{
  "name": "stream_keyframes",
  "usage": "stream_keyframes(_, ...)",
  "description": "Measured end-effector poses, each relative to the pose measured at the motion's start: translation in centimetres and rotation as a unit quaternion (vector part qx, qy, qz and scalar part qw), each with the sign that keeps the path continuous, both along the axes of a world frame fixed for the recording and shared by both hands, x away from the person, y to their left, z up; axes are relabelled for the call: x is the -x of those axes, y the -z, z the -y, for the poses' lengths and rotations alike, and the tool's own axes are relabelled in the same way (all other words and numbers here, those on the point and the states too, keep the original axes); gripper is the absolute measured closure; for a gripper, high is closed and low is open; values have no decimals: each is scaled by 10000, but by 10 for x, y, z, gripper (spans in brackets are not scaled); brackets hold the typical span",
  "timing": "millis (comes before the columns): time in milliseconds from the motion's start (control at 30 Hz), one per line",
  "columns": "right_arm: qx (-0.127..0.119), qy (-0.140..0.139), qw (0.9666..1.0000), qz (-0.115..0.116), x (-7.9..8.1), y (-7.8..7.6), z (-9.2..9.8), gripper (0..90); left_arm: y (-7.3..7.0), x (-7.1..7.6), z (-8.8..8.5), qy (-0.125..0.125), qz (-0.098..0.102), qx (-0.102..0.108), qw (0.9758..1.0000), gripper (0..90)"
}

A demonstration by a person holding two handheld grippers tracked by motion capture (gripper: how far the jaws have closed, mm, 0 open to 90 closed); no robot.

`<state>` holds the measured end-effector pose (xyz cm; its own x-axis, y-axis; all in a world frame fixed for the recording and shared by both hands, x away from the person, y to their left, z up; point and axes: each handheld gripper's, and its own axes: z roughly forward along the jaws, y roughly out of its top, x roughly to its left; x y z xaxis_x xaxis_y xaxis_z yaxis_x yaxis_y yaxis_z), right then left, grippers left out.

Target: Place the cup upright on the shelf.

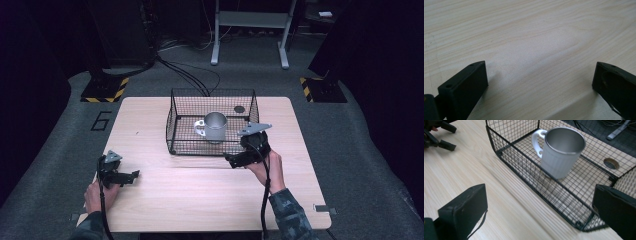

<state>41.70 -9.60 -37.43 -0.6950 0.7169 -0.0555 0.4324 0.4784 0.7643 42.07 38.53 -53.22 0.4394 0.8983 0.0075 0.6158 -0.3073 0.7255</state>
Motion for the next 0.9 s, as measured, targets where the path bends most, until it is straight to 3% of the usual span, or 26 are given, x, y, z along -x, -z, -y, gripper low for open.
stream_keyframes(267,-98,416,9991,-57,20,33,36,0,0,0,0,0,0,1,10000,1)
stream_keyframes(500,-84,912,9955,-227,34,70,74,0,0,0,0,0,0,0,10000,1)
stream_keyframes(667,-82,1318,9904,-409,39,96,101,0,0,0,0,0,-1,0,10000,1)
stream_keyframes(900,-25,1731,9837,-494,44,124,122,0,0,0,0,0,-1,1,10000,1)
